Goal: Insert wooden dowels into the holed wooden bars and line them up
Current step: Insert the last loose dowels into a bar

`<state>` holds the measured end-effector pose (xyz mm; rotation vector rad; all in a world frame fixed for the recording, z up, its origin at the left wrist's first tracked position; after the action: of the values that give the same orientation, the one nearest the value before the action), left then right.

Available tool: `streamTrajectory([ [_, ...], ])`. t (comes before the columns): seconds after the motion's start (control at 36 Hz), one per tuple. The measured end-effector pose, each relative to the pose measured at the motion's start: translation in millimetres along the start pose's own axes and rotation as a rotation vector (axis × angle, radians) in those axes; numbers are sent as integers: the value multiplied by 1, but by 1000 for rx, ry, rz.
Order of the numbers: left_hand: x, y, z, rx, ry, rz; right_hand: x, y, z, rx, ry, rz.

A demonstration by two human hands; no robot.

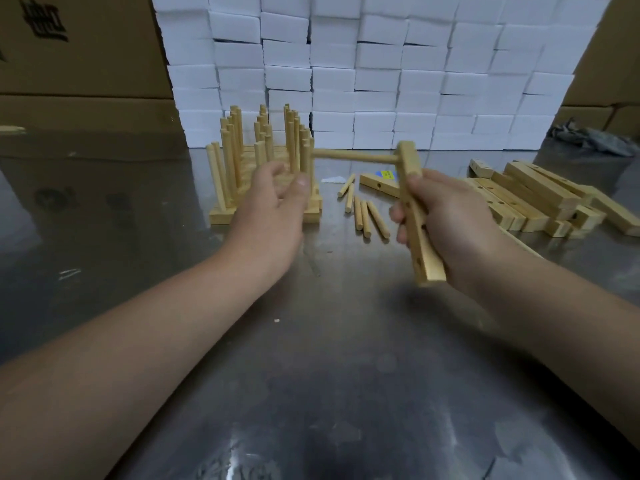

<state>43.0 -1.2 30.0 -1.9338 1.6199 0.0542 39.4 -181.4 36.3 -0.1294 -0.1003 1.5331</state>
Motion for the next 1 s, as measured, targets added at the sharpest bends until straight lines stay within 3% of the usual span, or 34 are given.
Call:
streamTrajectory([
  [0.08,14,7,2,63,-134,192,-18,-13,-8,75,-18,-128],
  [0.19,45,19,-8,316,-487,482,-14,-23,-19,73,71,-85],
  [0.28,56,21,-4,345,-613,602,-4,-24,-23,30,260,-34],
  [0.56,55,18,0,333,-605,616,1,-23,-23,21,477,-44],
  [0.78,54,17,1,310,-609,597,-5,-16,-17,14,387,-112],
  [1.0,51,21,-7,341,-619,568,3,-13,-19,82,365,-46],
])
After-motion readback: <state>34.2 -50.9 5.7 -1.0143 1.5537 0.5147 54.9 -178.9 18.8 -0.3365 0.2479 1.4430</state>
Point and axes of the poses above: each hand's wrist, its own y-axis away from the middle knuckle, its own x-axis out of the palm, z = x × y, the point moved 4 cm from there along -y, towards the middle knuckle, and after that the axes turned 3 degrees about x, right-handed, at the moved point
